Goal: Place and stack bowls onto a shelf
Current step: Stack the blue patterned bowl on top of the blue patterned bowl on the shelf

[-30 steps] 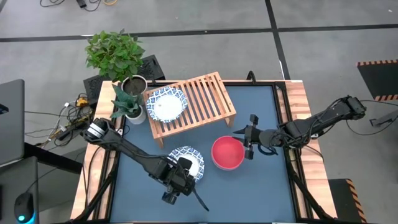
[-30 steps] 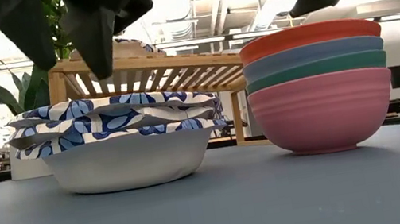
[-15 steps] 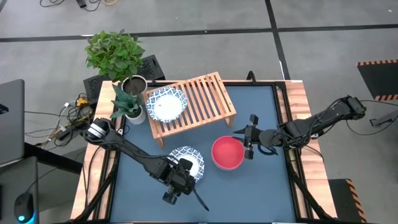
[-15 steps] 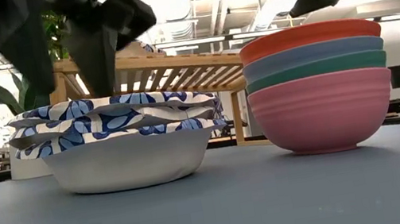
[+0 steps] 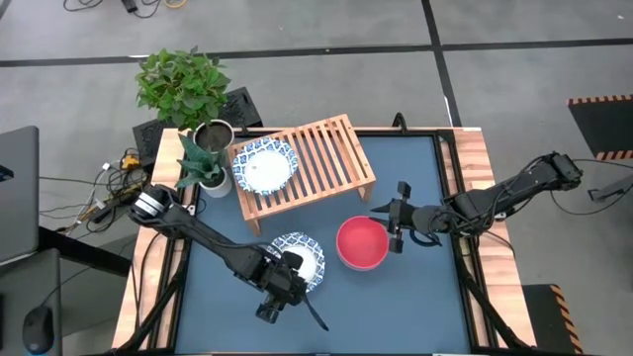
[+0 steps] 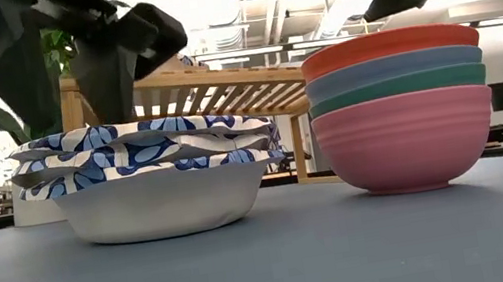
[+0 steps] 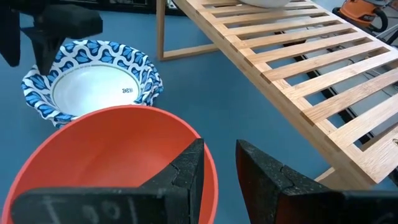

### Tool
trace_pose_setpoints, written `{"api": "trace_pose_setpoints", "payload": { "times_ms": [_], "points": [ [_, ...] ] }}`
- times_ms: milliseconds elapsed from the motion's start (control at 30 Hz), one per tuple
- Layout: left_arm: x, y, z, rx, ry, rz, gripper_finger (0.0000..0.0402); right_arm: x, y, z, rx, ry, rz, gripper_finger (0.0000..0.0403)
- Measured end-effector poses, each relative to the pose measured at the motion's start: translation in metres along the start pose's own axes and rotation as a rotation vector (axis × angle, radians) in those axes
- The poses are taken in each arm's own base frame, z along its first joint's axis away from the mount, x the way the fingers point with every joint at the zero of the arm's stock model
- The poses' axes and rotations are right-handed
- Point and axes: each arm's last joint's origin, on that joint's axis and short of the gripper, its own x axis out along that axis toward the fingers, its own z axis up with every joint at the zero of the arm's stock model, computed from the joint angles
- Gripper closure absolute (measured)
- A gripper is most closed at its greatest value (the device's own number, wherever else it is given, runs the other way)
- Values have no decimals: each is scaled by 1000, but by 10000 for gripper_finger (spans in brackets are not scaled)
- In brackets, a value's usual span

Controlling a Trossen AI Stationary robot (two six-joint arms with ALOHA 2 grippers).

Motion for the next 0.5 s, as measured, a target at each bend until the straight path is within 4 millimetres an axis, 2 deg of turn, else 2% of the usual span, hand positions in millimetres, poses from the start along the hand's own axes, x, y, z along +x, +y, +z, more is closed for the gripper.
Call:
{"api": "trace_pose_setpoints", "payload": {
  "times_ms": [300, 500],
  "points": [
    [-2, 3, 0, 11, -4, 2, 215, 0, 0, 0, 0, 0, 0, 284],
    [-2, 4, 0, 13, 5, -5, 247, 0, 0, 0, 0, 0, 0, 284]
  ]
}}
